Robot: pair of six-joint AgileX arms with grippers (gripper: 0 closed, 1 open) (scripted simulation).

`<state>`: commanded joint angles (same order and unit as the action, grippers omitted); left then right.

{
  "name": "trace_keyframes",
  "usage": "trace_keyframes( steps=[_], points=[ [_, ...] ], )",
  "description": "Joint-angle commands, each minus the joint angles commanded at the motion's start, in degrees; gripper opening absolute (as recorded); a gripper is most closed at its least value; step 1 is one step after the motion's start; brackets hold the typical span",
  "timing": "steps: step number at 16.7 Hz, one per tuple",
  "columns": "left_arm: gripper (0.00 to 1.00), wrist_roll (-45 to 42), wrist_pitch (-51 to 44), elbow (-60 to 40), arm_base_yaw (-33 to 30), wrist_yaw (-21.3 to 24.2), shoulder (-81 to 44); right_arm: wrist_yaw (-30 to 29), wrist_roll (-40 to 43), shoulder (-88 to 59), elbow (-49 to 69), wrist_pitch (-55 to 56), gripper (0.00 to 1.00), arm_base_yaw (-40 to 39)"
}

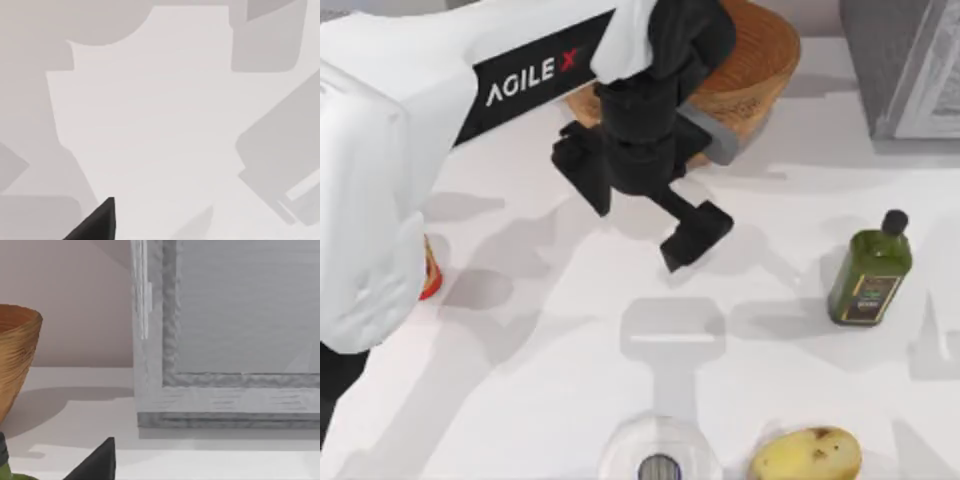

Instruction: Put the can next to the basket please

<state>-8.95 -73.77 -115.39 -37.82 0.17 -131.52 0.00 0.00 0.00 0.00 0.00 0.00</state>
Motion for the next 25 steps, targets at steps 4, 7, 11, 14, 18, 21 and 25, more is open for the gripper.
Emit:
trace_keyframes(
  steps=[4,7,11,14,18,21,25],
  points=[
    [1.00,-0.3,5.7,4.7,0.3,0.0,-1.0,0.0,0.0,0.0,0.0,0.0,1.00,0.0],
    [1.00,-0.3,5.8,4.7,0.3,0.0,-1.0,0.0,0.0,0.0,0.0,0.0,1.00,0.0],
    [0.77,-0.3,5.8,4.7,0.3,0.0,-1.0,0.0,0.0,0.0,0.0,0.0,1.00,0.0],
    [0.55,-0.3,5.8,4.7,0.3,0.0,-1.0,0.0,0.0,0.0,0.0,0.0,1.00,0.0],
    [0.25,-0.3,5.8,4.7,0.3,0.0,-1.0,0.0,0.0,0.0,0.0,0.0,1.00,0.0],
    [0.02,-0.3,5.8,4.7,0.3,0.0,-1.0,0.0,0.0,0.0,0.0,0.0,1.00,0.0],
    [0.00,-0.3,5.8,4.7,0.3,0.0,-1.0,0.0,0.0,0.0,0.0,0.0,1.00,0.0]
  ],
)
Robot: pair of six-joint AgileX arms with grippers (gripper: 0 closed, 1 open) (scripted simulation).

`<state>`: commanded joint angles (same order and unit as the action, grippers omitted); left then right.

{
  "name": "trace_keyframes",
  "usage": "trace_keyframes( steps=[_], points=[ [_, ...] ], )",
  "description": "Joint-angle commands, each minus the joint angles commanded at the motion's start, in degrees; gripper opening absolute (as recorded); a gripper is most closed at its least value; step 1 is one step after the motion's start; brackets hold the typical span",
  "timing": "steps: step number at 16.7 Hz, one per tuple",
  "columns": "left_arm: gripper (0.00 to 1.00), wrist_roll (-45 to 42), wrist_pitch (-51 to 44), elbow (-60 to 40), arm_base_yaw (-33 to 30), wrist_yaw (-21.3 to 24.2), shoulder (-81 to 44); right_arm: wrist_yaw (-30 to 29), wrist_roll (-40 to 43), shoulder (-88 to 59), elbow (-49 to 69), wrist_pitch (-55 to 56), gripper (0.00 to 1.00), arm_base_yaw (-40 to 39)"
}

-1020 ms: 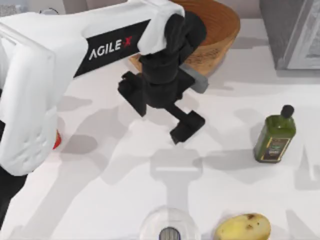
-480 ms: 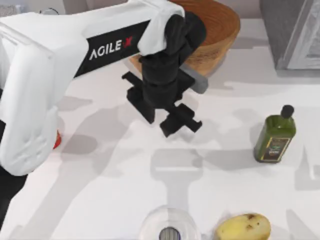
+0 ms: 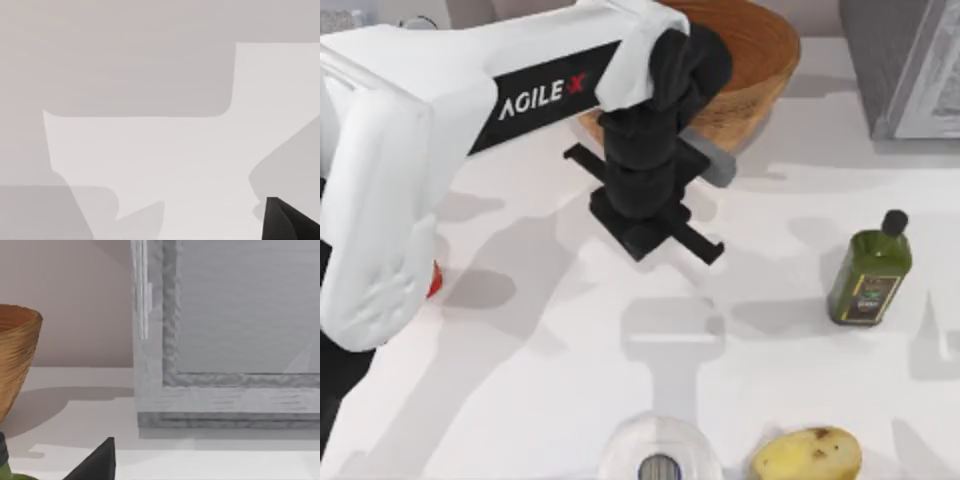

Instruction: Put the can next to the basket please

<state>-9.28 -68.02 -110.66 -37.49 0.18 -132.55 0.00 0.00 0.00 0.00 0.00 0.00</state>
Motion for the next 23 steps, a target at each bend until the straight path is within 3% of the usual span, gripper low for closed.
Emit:
trace_keyframes(
  steps=[6,9,12,19,23],
  points=[
    [0.00,-0.1,-0.1,0.0,0.1,0.1,0.2,0.0,0.0,0.0,0.0,0.0,1.00,0.0],
    [0.00,-1.6,-2.2,-0.6,3.9,0.6,3.9,0.0,0.0,0.0,0.0,0.0,1.00,0.0],
    [0.00,-4.4,-5.1,0.5,13.2,1.3,11.5,0.0,0.0,0.0,0.0,0.0,1.00,0.0],
    [0.00,-10.9,-2.1,14.8,46.9,0.9,21.6,0.0,0.0,0.0,0.0,0.0,1.00,0.0],
    [0.00,-12.5,4.8,23.0,56.7,0.0,19.1,0.0,0.0,0.0,0.0,0.0,1.00,0.0]
  ],
)
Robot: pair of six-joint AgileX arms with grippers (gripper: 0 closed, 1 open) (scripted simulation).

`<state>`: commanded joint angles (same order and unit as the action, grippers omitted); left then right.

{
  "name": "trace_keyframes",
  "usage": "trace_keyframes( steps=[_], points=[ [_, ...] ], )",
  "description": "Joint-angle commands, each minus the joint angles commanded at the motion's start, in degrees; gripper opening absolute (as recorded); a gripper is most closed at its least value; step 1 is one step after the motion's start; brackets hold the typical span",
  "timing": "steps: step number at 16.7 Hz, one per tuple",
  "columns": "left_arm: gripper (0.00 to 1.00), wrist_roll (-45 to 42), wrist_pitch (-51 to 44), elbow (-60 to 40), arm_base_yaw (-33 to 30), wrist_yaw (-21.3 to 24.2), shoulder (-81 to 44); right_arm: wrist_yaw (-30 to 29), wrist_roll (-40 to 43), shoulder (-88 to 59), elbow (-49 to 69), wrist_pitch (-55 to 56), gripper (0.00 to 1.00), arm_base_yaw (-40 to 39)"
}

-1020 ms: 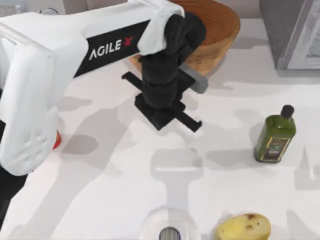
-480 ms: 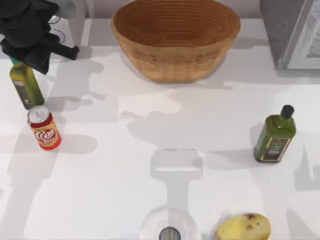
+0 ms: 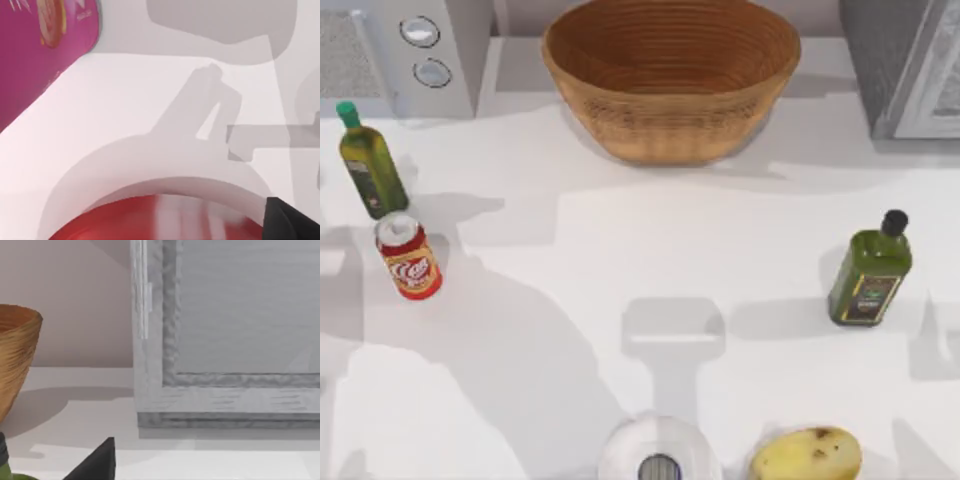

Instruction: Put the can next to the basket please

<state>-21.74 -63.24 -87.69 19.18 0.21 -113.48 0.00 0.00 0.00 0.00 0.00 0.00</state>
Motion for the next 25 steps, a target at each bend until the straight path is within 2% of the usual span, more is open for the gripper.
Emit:
trace_keyframes(
  steps=[14,25],
  points=[
    [0.00,-0.2,2.9,2.4,1.3,-0.1,-1.4,0.0,0.0,0.0,0.0,0.0,1.00,0.0],
    [0.83,-0.2,2.9,2.4,1.3,-0.1,-1.4,0.0,0.0,0.0,0.0,0.0,1.00,0.0]
  ],
)
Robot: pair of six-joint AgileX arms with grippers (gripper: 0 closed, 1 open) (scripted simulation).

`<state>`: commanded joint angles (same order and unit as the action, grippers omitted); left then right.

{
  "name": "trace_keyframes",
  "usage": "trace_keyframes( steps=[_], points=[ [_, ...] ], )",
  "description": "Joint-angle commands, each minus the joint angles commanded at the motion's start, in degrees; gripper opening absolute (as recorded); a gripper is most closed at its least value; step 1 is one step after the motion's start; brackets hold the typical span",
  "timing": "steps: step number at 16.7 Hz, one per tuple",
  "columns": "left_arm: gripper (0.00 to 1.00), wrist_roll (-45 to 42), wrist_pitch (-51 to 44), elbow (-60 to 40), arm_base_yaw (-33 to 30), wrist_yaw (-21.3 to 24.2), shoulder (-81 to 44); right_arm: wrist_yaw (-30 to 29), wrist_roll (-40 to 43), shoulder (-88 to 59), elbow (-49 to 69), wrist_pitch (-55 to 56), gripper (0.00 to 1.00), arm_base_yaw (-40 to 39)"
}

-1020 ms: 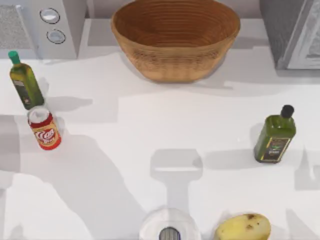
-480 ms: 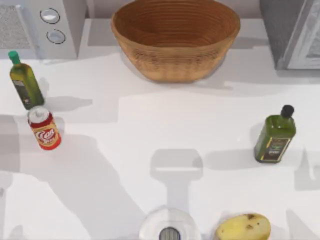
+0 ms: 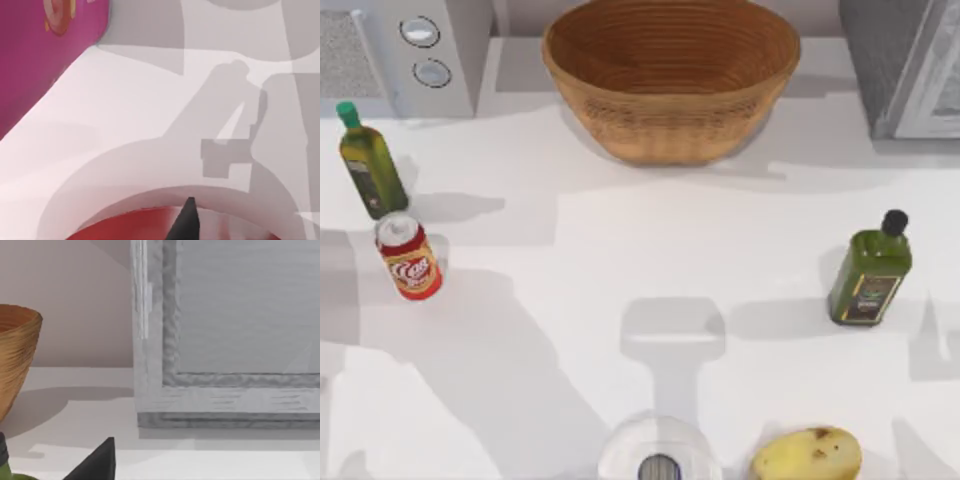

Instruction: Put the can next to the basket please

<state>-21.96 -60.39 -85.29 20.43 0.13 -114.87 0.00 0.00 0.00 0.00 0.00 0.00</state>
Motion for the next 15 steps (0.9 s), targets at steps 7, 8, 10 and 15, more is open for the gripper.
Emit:
trace_keyframes(
  steps=[7,8,10,15],
  points=[
    [1.00,0.0,0.0,0.0,0.0,0.0,0.0,0.0,0.0,0.0,0.0,0.0,1.00,0.0],
    [1.00,0.0,0.0,0.0,0.0,0.0,0.0,0.0,0.0,0.0,0.0,0.0,1.00,0.0],
    [1.00,0.0,0.0,0.0,0.0,0.0,0.0,0.0,0.0,0.0,0.0,0.0,1.00,0.0],
    [1.00,0.0,-4.3,-3.4,-0.1,0.0,0.8,0.0,0.0,0.0,0.0,0.0,1.00,0.0]
  ],
)
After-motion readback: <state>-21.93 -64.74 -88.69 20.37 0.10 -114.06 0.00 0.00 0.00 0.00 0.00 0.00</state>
